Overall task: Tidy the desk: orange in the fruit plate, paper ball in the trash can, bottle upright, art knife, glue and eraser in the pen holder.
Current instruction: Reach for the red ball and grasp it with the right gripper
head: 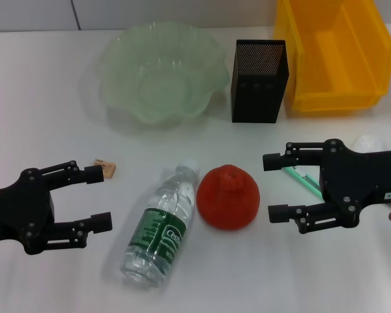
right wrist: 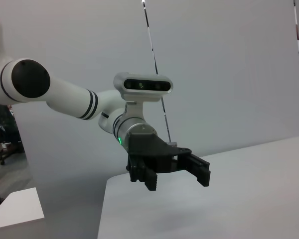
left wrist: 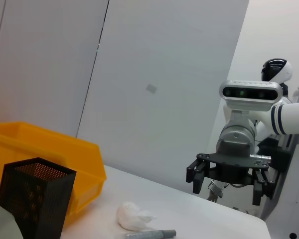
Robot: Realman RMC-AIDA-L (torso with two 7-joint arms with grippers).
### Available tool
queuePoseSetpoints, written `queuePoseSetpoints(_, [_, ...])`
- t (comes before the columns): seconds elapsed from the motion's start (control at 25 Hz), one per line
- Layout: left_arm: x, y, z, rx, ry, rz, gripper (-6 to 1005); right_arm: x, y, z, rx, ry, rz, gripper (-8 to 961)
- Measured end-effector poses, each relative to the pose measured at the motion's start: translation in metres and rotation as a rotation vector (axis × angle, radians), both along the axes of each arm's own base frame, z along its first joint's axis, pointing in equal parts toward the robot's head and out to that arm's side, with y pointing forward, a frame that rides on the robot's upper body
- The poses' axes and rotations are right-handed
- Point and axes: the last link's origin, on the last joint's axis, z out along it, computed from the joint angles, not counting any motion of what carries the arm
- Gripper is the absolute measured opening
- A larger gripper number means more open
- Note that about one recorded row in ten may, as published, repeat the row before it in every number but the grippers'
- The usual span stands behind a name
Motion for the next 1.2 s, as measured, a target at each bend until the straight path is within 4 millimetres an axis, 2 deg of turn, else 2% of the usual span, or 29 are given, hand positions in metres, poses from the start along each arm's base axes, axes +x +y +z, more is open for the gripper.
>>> queuePoseSetpoints(1.2, [0.003,0.0048,0.001,-0.011,0.007,0.009,842,0.0035,0.0032,-0.0025,0.016,-0.015,-0.029,793])
